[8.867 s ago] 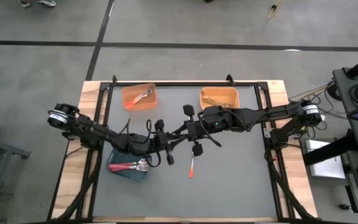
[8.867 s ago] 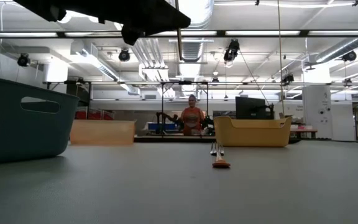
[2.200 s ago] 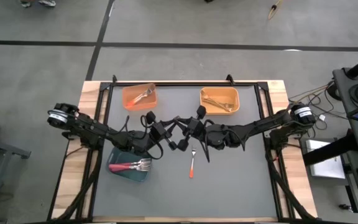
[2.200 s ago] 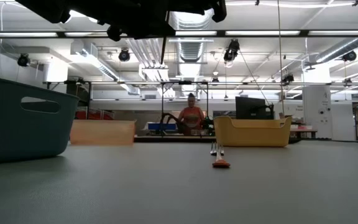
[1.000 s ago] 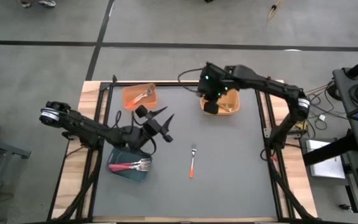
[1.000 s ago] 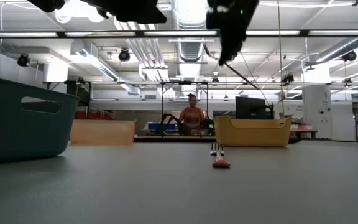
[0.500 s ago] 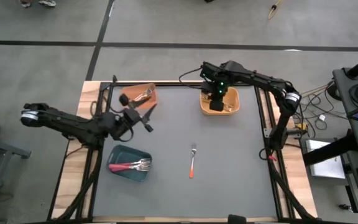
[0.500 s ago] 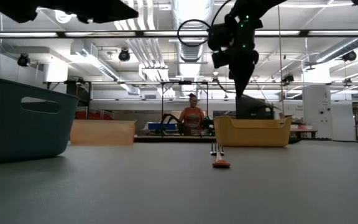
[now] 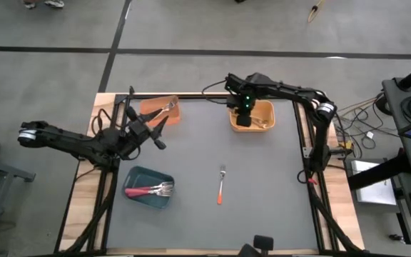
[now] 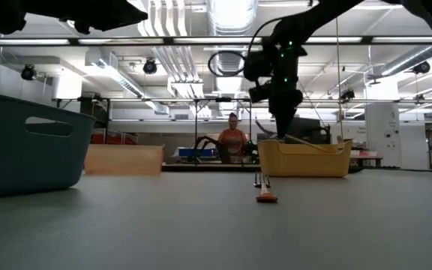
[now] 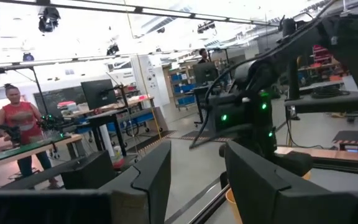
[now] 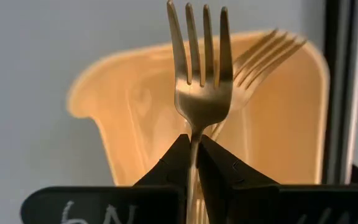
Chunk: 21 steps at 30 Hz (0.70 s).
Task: Sort silverware by color (type)
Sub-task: Put the gold fork into the yellow bin
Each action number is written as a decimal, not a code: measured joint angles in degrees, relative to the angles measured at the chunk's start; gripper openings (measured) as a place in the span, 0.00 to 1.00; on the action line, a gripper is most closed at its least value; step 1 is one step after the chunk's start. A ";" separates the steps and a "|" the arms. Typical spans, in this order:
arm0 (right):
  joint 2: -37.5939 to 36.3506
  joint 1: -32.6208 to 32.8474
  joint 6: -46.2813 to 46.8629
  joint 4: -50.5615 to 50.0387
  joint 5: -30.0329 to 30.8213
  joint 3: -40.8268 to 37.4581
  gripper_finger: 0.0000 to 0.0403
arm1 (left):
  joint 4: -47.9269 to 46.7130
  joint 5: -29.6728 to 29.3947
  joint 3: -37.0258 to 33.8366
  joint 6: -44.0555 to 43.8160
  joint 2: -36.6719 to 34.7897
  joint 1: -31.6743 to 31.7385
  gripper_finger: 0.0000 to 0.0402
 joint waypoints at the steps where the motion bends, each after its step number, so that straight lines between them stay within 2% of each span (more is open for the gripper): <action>1: 0.70 -0.22 -0.38 -0.42 0.15 0.00 0.03 | -0.07 -0.05 0.00 0.00 0.04 0.00 0.33; 8: 3.82 -1.75 0.36 -1.75 1.19 -0.02 0.03 | -0.04 -0.19 -0.02 0.26 0.76 0.00 0.33; 16: 4.51 -2.69 6.28 -0.75 1.12 -0.02 0.03 | 0.08 -0.22 -0.02 0.26 0.83 0.00 0.33; 21: 4.69 -2.98 6.77 -0.34 1.13 -0.02 0.03 | 0.05 -0.22 -0.02 0.26 0.83 0.00 0.33</action>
